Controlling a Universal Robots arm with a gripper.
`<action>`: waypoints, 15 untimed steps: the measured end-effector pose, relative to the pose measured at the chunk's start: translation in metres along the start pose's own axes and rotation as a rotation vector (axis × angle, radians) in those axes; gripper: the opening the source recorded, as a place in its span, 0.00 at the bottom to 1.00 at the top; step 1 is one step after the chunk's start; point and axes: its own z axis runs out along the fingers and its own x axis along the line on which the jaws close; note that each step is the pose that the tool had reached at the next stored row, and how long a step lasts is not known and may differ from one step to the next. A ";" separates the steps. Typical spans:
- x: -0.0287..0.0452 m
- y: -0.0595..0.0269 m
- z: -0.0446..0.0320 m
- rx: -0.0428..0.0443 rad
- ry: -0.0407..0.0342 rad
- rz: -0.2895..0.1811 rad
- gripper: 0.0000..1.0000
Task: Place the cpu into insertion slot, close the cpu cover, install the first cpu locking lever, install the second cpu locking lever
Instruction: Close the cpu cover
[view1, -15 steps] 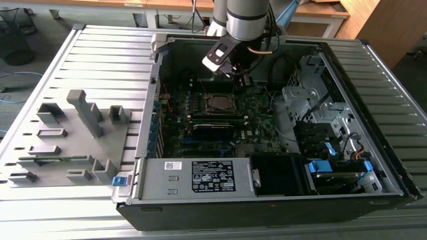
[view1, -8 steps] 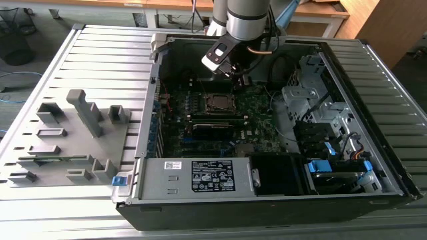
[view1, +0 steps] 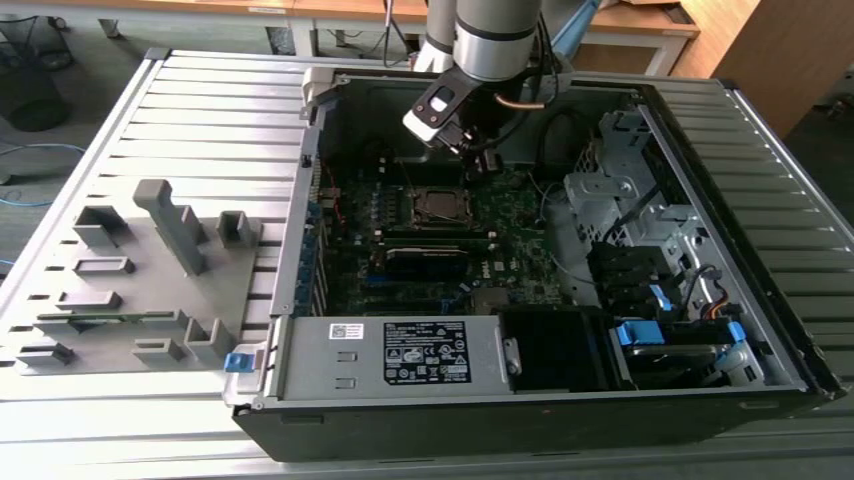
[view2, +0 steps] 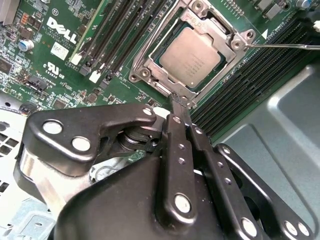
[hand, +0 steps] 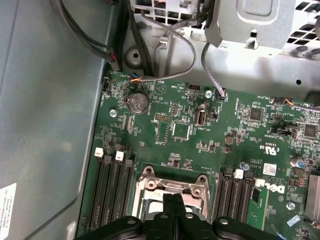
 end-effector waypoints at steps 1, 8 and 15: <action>0.0000 0.0000 0.0000 0.0001 0.0000 -0.002 0.11; 0.0000 0.0000 0.0006 0.0009 0.0030 -0.083 0.11; 0.0000 -0.0001 0.0014 0.0020 0.0084 -0.206 0.11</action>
